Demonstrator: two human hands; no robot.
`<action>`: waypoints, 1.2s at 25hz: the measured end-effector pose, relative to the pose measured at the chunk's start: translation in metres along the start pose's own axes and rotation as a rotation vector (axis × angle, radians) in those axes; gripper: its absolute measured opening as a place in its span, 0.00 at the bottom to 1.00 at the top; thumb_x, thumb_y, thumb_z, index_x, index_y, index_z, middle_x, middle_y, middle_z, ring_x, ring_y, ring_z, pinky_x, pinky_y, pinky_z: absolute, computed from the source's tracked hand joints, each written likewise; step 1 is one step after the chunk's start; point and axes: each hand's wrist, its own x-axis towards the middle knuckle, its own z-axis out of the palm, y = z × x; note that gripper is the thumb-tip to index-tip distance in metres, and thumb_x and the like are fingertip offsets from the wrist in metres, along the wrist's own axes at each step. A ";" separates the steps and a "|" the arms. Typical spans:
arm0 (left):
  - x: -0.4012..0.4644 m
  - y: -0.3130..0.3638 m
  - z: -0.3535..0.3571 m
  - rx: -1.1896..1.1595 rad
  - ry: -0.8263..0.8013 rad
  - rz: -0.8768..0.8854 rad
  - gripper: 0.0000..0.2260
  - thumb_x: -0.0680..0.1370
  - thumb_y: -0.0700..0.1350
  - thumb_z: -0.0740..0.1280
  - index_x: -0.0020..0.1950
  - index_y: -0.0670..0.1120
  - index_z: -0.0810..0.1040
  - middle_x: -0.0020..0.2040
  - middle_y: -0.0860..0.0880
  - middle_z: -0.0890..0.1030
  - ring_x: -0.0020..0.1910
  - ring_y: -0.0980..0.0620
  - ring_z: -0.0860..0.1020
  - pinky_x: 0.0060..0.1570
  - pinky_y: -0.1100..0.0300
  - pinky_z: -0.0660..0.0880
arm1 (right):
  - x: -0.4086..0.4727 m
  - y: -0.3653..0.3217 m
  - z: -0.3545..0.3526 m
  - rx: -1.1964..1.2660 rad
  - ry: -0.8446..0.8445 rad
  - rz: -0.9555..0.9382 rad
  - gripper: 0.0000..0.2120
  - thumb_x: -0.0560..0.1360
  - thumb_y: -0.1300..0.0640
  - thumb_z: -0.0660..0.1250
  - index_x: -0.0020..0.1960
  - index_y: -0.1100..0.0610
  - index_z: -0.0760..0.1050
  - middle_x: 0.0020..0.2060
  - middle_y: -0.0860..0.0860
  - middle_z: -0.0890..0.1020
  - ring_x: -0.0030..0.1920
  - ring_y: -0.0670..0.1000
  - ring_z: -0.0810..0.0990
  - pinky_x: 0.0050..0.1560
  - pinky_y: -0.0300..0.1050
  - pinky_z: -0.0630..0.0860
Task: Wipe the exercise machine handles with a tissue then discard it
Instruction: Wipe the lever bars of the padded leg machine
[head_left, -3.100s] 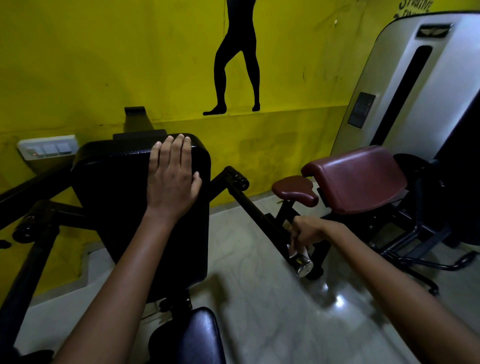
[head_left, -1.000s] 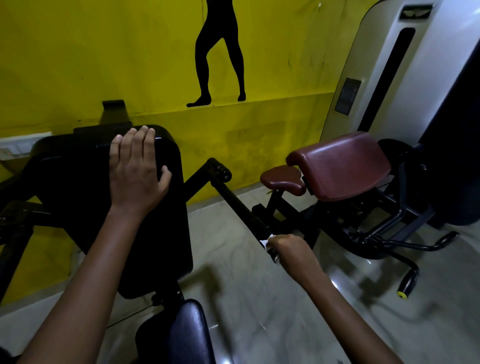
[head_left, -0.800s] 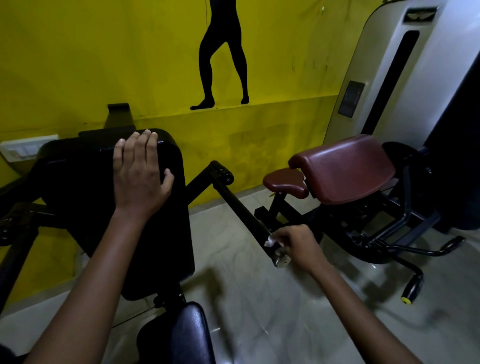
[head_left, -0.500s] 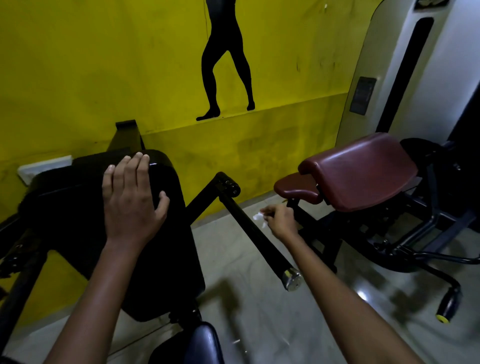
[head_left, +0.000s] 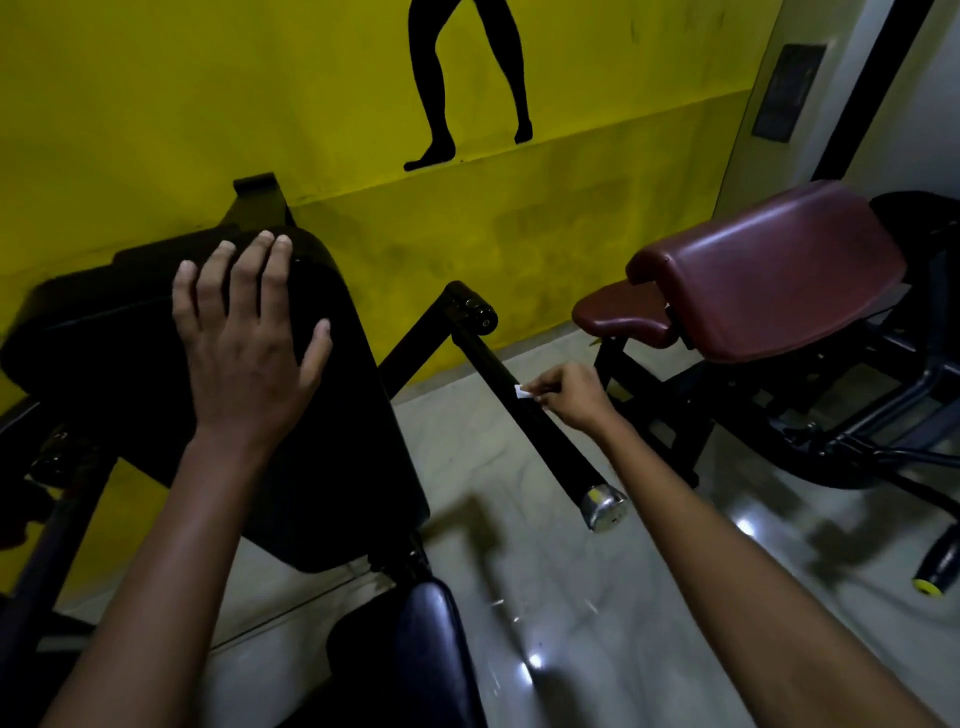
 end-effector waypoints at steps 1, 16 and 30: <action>0.000 0.000 0.000 0.005 -0.004 0.000 0.29 0.78 0.53 0.61 0.75 0.43 0.58 0.73 0.42 0.63 0.73 0.40 0.59 0.73 0.45 0.47 | -0.005 0.003 -0.004 0.023 -0.012 0.008 0.10 0.72 0.69 0.69 0.51 0.63 0.82 0.47 0.58 0.84 0.49 0.50 0.82 0.55 0.44 0.77; -0.002 0.008 0.003 -0.054 0.001 -0.028 0.31 0.75 0.48 0.63 0.75 0.42 0.57 0.73 0.40 0.63 0.73 0.39 0.58 0.74 0.46 0.44 | -0.080 0.022 -0.041 0.189 -0.098 0.059 0.10 0.70 0.71 0.70 0.50 0.63 0.83 0.43 0.57 0.85 0.40 0.42 0.83 0.40 0.32 0.78; -0.002 0.008 -0.006 -0.091 -0.054 -0.011 0.33 0.73 0.45 0.65 0.75 0.40 0.56 0.73 0.38 0.62 0.73 0.36 0.57 0.74 0.45 0.43 | -0.105 0.033 -0.087 0.272 -0.372 0.192 0.08 0.70 0.73 0.69 0.49 0.70 0.81 0.38 0.62 0.83 0.36 0.51 0.81 0.39 0.41 0.77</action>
